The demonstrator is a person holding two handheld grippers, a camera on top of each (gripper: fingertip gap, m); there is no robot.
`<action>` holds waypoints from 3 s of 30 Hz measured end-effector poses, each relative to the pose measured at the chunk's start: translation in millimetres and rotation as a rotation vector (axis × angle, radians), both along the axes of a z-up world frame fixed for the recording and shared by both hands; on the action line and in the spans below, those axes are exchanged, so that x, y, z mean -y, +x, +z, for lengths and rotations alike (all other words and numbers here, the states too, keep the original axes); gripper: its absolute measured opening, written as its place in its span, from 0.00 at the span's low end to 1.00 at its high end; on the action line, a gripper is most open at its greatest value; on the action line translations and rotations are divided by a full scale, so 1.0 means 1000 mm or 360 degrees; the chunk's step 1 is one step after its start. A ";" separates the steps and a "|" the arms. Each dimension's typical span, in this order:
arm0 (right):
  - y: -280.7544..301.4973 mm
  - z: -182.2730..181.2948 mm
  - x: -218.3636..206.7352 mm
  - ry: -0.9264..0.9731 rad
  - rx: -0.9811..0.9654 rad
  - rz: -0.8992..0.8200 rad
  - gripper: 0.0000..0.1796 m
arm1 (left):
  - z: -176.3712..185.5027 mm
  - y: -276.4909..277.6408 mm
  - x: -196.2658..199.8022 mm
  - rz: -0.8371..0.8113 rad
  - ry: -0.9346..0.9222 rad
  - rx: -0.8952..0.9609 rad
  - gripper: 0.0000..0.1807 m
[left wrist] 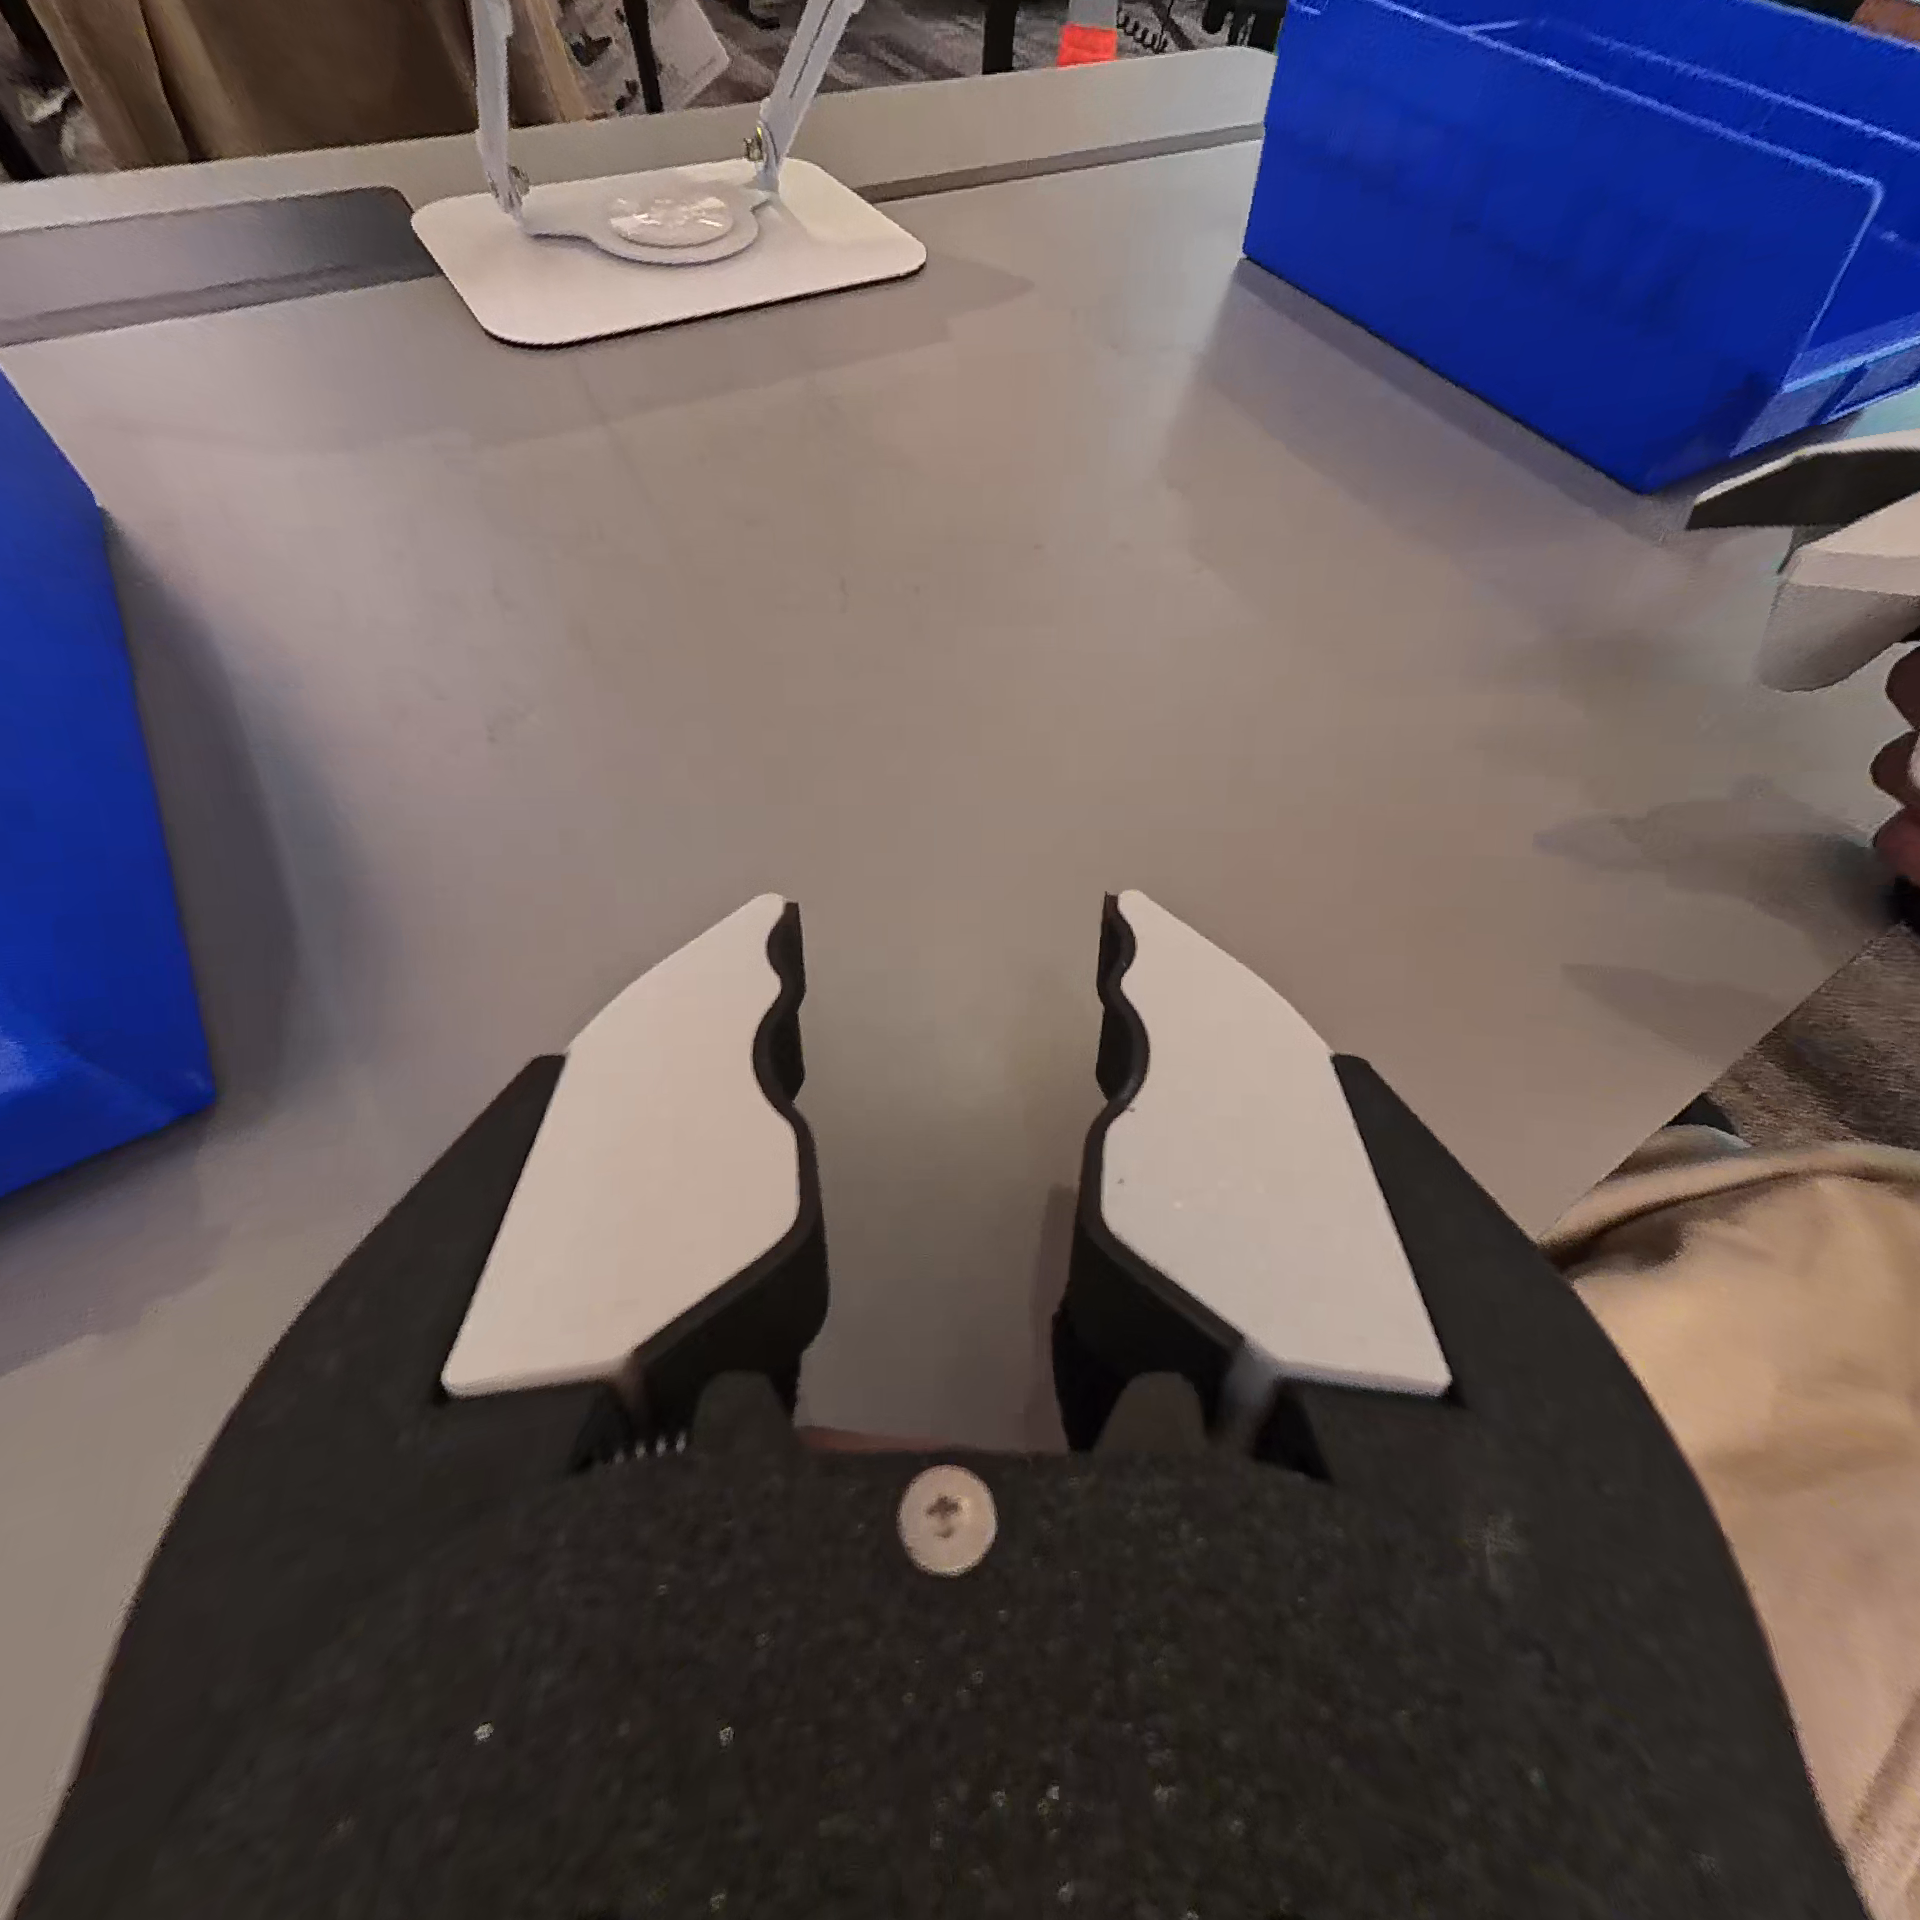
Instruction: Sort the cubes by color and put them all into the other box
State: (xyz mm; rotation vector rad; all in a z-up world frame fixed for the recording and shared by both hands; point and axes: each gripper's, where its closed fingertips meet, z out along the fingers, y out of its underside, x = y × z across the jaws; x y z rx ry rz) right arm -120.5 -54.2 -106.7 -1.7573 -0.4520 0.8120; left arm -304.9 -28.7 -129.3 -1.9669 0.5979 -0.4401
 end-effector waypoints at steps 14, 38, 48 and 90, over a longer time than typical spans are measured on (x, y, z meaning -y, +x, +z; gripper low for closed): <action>0.006 0.003 -0.004 -0.0011 0.0025 0.0035 0.19 | 0.087 -0.155 -0.064 0.0007 0.0072 -0.0722 0.29; -0.006 -0.010 -0.003 -0.0266 -0.0136 0.0183 0.18 | -0.054 -0.183 -0.285 -0.0698 -0.0746 -0.1347 0.16; 0.029 0.016 -0.007 -0.0162 -0.0178 0.0088 0.17 | 0.078 -0.138 -0.184 -0.0482 0.0071 -0.0435 0.16; 0.020 0.011 -0.052 0.0028 -0.0021 0.0037 0.16 | 0.030 0.037 -0.029 -0.0172 -0.0183 0.0403 0.09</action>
